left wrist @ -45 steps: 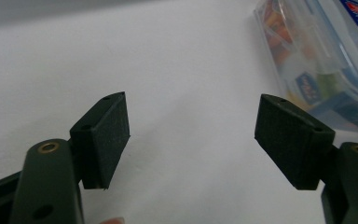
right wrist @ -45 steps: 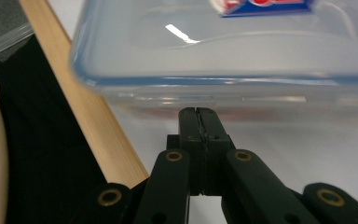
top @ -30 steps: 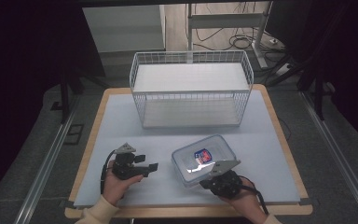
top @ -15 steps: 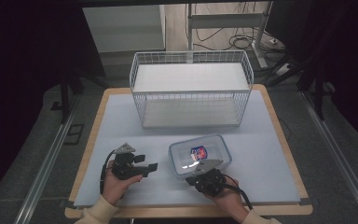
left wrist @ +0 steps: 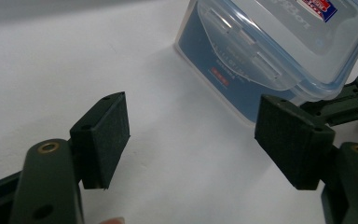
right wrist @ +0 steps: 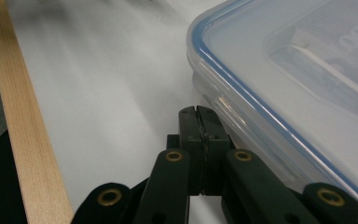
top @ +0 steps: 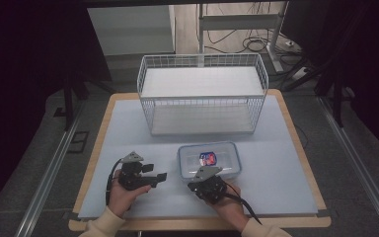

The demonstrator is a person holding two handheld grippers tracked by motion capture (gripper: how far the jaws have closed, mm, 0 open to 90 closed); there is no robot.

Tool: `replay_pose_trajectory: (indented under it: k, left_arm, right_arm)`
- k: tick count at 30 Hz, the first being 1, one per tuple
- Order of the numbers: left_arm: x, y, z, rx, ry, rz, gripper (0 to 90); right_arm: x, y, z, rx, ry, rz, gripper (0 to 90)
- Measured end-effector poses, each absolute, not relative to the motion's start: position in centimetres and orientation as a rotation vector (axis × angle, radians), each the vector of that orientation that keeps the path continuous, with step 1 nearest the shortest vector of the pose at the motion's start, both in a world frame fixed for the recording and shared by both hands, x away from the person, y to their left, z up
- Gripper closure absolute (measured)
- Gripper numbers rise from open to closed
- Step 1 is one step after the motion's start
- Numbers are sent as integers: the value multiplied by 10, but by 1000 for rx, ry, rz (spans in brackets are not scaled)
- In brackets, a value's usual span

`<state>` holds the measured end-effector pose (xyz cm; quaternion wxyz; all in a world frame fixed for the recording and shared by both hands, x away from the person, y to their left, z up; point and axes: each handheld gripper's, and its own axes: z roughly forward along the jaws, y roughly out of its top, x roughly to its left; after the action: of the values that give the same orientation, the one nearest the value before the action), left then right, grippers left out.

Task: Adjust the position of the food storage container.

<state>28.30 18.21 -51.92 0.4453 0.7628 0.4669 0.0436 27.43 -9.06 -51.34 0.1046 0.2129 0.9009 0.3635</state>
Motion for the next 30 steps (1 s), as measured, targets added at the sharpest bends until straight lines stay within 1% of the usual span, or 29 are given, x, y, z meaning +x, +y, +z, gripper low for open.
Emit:
replay_pose_trajectory:
  k: [4, 6, 8, 9, 11, 12, 15, 16, 17, 18, 19, 20, 22, 25, 28, 30]
  left_arm:
    - [283, 182, -519, 1890, 1154, 107, 259]
    - [282, 182, -518, 1886, 1153, 108, 259]
    - [282, 183, -518, 1886, 1149, 111, 259]
    - [282, 185, -518, 1879, 1157, 111, 259]
    - [283, 185, -517, 1866, 1164, 110, 259]
    - [283, 185, -517, 1866, 1164, 110, 259]
    - [283, 184, -516, 1869, 1160, 114, 257]
    - [282, 183, -515, 1871, 1157, 114, 256]
    - [282, 183, -515, 1871, 1157, 114, 256]
    - [282, 182, -515, 1872, 1159, 115, 256]
    - [283, 182, -516, 1868, 1164, 118, 256]
    - [283, 182, -515, 1856, 1171, 122, 257]
    - [283, 182, -515, 1856, 1171, 126, 257]
    - [283, 182, -514, 1854, 1171, 127, 257]
    - [284, 183, -515, 1856, 1171, 126, 257]
    - [284, 183, -515, 1857, 1168, 124, 257]
  right_arm:
    - [274, -96, -509, 639, 2663, 1120, 896]
    - [266, -109, -498, 615, 2663, 1186, 896]
    - [263, -114, -495, 603, 2659, 1205, 896]
    - [257, -134, -484, 603, 2620, 1262, 896]
    - [257, -153, -473, 636, 2581, 1304, 896]
    - [257, -153, -473, 636, 2581, 1304, 896]
    - [264, -188, -460, 728, 2504, 1357, 895]
    - [269, -213, -457, 798, 2447, 1361, 895]
    - [269, -213, -457, 798, 2447, 1361, 895]
    - [274, -231, -458, 840, 2414, 1359, 895]
    - [274, -231, -458, 840, 2414, 1359, 895]
    - [282, -249, -461, 906, 2386, 1354, 895]
    - [289, -263, -465, 978, 2359, 1352, 895]
    - [297, -275, -471, 1038, 2339, 1334, 895]
    - [300, -277, -474, 1053, 2339, 1330, 894]
    - [300, -276, -474, 1054, 2343, 1330, 864]
